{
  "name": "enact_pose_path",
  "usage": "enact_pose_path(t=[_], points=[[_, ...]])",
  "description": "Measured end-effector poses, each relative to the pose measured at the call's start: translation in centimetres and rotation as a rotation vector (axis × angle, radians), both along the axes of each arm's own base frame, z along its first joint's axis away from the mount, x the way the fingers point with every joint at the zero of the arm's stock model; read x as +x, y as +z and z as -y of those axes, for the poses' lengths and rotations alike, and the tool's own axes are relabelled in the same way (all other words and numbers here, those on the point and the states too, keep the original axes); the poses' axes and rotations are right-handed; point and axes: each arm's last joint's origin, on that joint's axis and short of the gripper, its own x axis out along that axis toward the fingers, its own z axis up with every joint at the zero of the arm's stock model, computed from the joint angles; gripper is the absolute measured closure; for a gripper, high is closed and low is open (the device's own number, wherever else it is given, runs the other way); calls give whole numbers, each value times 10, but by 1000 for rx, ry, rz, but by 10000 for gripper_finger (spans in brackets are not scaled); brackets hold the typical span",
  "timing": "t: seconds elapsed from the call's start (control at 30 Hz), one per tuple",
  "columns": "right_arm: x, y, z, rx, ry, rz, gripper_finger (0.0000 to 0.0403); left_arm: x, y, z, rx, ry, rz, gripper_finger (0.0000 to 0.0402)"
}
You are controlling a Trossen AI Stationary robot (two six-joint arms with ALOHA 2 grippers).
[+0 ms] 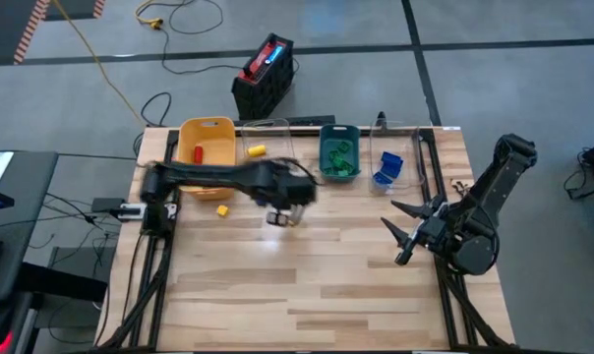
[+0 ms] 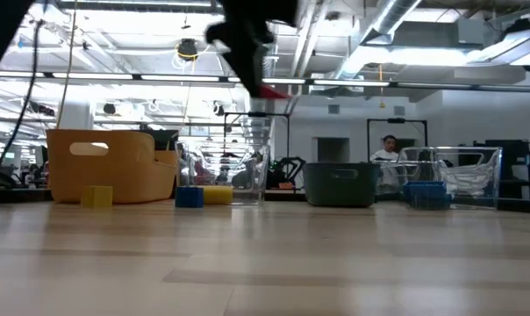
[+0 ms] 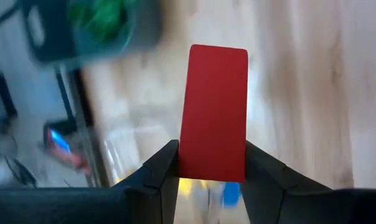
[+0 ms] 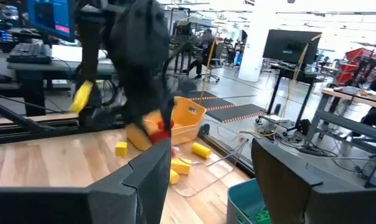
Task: Sort blocks
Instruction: Put the red block into the yellow bin
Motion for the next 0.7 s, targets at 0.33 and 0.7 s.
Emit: enact_pose_path(t=[0.33, 0.7], points=[[-4, 1, -4, 9, 32, 6, 168, -144, -17, -68, -64, 472, 177, 276], [5, 2, 5, -17, -40, -13, 168, -243, -61, -105, -128, 972, 368, 270]])
